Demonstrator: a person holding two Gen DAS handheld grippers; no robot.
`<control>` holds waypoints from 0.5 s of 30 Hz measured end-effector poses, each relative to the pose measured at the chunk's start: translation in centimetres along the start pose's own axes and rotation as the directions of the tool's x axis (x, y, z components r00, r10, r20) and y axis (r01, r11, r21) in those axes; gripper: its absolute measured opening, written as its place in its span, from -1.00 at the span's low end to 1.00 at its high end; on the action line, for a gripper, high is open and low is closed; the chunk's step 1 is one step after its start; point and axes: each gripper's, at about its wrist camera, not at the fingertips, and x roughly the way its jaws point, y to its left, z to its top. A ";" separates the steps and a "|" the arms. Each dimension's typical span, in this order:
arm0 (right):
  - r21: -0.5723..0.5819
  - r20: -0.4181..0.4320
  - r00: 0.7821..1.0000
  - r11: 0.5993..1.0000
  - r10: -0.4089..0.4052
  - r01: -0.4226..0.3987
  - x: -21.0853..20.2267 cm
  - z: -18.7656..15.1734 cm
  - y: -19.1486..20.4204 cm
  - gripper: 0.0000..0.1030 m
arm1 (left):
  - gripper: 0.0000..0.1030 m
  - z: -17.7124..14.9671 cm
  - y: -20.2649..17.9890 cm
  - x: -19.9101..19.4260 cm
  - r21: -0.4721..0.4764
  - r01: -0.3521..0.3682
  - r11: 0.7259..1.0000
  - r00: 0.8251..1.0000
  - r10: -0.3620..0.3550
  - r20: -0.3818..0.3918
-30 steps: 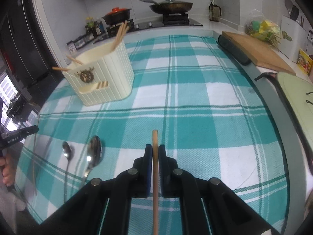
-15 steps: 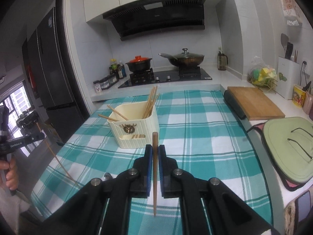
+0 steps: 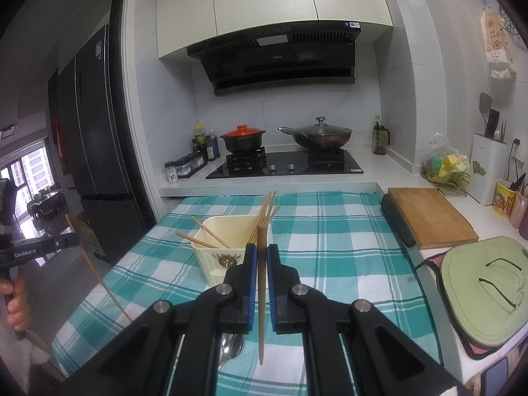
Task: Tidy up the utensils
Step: 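Open both tools to drop the chopsticks into the cream holder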
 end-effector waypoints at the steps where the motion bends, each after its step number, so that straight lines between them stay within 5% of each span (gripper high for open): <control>1: -0.003 -0.001 1.000 1.000 0.004 -0.004 0.2 0.4 0.1 -0.88 | -0.93 0.6 -0.2 -0.1 0.002 0.006 1.000 1.000 -0.006 0.006; 15: -0.141 0.119 0.992 0.990 0.034 -0.017 3.9 9.7 3.3 -0.88 | -0.93 12.3 -3.8 2.5 0.074 -0.021 0.997 0.985 0.008 0.174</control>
